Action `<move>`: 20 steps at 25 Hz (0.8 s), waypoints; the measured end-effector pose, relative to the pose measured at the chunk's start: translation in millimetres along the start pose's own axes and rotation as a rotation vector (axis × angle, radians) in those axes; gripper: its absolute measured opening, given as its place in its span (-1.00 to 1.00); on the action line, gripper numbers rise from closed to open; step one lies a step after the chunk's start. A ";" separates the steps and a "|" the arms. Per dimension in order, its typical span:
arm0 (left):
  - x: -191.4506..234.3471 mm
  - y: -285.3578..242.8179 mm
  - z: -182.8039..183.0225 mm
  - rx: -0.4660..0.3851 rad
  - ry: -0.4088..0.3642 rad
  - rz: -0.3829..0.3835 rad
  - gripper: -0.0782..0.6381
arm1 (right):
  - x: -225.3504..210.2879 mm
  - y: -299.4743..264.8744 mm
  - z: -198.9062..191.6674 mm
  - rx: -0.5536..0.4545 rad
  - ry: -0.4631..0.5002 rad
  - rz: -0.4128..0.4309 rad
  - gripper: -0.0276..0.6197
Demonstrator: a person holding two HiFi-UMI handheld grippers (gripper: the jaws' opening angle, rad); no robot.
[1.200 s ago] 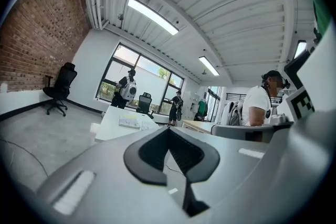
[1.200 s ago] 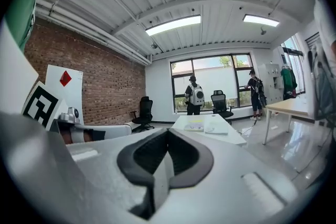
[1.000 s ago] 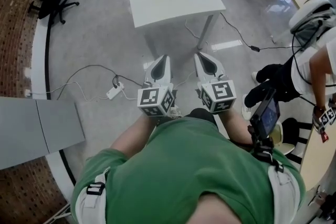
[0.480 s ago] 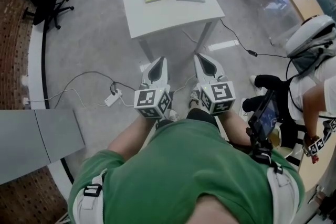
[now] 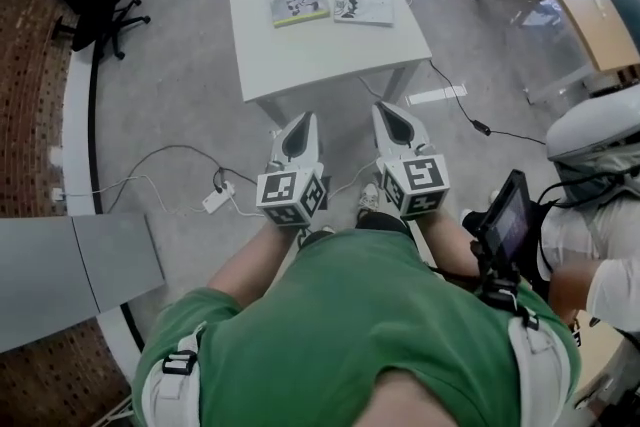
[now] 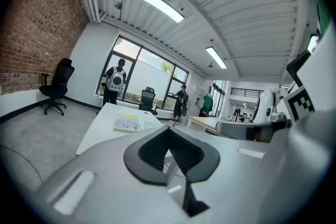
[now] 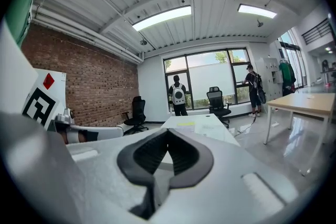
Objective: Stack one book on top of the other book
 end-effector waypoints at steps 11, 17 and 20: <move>-27.7 -88.4 2.3 0.030 -0.017 0.066 -0.76 | -88.7 -41.0 -18.8 0.006 -0.056 0.019 -0.91; -26.8 -116.3 0.0 0.046 -0.031 0.083 -0.76 | -110.0 -60.5 -28.3 0.027 -0.075 0.032 -0.91; -17.8 -134.7 0.5 0.046 -0.033 0.088 -0.76 | -118.3 -76.3 -32.6 0.034 -0.077 0.033 -0.91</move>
Point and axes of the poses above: the fingertips, and each gripper's own axes: y backward along the fingers, x to its left, z out of its top, the point moved 8 cm from there along y, backward along the fingers, and after that the axes turned 15 degrees about y, right-handed, at the moved point
